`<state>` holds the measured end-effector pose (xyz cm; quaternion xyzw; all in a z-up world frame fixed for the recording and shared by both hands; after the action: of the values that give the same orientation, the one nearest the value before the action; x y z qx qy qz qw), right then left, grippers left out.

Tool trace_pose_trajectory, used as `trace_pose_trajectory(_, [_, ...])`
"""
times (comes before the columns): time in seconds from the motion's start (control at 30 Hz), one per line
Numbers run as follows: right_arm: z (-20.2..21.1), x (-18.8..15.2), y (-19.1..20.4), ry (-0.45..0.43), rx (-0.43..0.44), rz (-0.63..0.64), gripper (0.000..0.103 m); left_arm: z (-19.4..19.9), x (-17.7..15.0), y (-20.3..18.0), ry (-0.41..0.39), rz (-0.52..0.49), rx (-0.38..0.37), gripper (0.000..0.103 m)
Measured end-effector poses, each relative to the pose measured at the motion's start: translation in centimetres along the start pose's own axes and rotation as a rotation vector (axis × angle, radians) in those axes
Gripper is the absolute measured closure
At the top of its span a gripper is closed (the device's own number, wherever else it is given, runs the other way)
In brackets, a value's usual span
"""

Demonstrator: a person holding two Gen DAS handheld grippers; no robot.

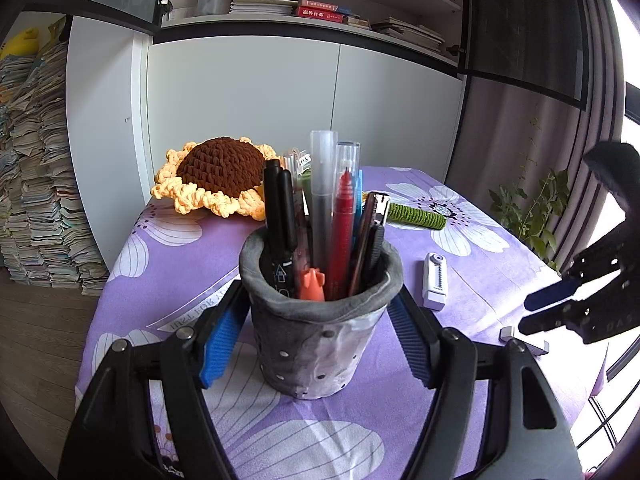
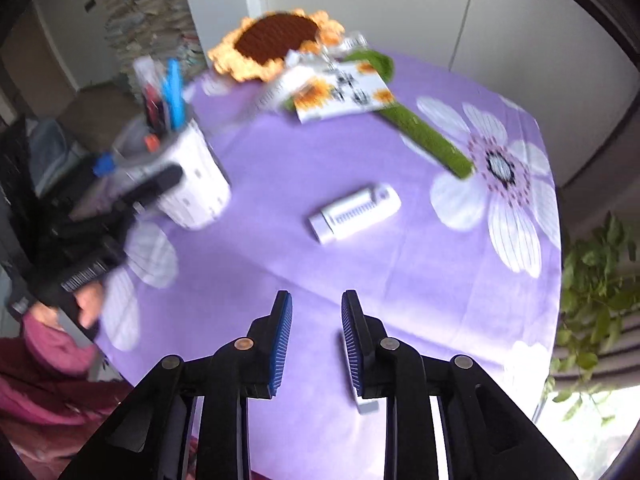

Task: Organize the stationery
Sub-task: 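Grasp the white eraser stick with the right gripper and insert it into the holder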

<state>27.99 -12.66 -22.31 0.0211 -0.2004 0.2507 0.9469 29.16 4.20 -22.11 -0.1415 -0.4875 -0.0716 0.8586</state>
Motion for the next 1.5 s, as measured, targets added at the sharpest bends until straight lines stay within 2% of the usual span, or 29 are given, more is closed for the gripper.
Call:
trace_pose_trajectory(0.1, [-2.1, -2.1, -1.4, 0.090, -0.049, -0.005, 0.077, 0.0, 0.0, 0.0, 0.000, 0.000, -0.001, 0.033])
trace_pose_trajectory(0.2, [-3.1, -3.7, -2.3, 0.132, -0.039, -0.026, 0.076, 0.0, 0.0, 0.0, 0.001, 0.001, 0.000, 0.033])
trace_pose_trajectory(0.37, [-3.0, -3.1, -2.9, 0.107, -0.021, -0.033, 0.068, -0.1, -0.1, 0.0, 0.008, 0.003, -0.001, 0.033])
trace_pose_trajectory(0.63, [-3.9, -2.0, -3.2, 0.109, -0.015, -0.035, 0.068, -0.1, -0.1, 0.1, 0.008, 0.003, -0.001, 0.033])
trace_pose_trajectory(0.67, [-4.0, -2.1, -2.9, 0.108, -0.015, -0.039, 0.073, -0.1, -0.1, 0.0, 0.008, 0.003, -0.001, 0.033])
trace_pose_trajectory(0.7, [-3.9, -2.1, -2.7, 0.105, -0.013, -0.039, 0.085, -0.1, -0.1, 0.0, 0.008, 0.003, -0.001, 0.033])
trace_pose_trajectory(0.8, [-3.7, -1.9, -2.0, 0.095, -0.033, -0.040, 0.086, -0.1, -0.1, 0.1, 0.008, 0.004, -0.001, 0.033])
trace_pose_trajectory(0.9, [-2.0, -1.1, -1.2, 0.028, -0.017, -0.049, 0.086, -0.1, -0.1, 0.1, 0.008, 0.004, -0.002, 0.033])
trace_pose_trajectory(0.97, [0.4, -0.1, -0.6, -0.058, 0.007, -0.053, 0.086, -0.1, -0.1, 0.1, 0.008, 0.003, -0.001, 0.033])
trace_pose_trajectory(1.13, [7.5, 2.8, 2.4, -0.309, 0.126, -0.024, 0.086, -0.1, -0.1, 0.0, 0.008, 0.003, -0.001, 0.033])
trace_pose_trajectory(1.23, [10.0, 4.9, 4.4, -0.409, 0.213, 0.011, 0.086, -0.1, -0.1, 0.0, 0.008, 0.004, -0.001, 0.033])
trace_pose_trajectory(1.33, [10.2, 7.1, 6.4, -0.443, 0.260, 0.070, 0.086, -0.1, -0.1, 0.0, 0.008, 0.004, -0.001, 0.033])
trace_pose_trajectory(1.5, [8.0, 9.3, 8.7, -0.415, 0.277, 0.123, 0.086, -0.1, -0.1, 0.0, 0.008, 0.003, -0.001, 0.033])
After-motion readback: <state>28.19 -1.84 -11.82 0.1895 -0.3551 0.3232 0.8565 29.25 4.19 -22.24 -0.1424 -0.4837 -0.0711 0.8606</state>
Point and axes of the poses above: each gripper's, at about its wrist camera, not at the fingertips, and z roughly against the way its jaws point, y to its left, x to its top, the point moved 4 cm from there along -z, roughly the way its jaws point, and after that the axes turned 5 degrees about z, right-handed, at the moved point
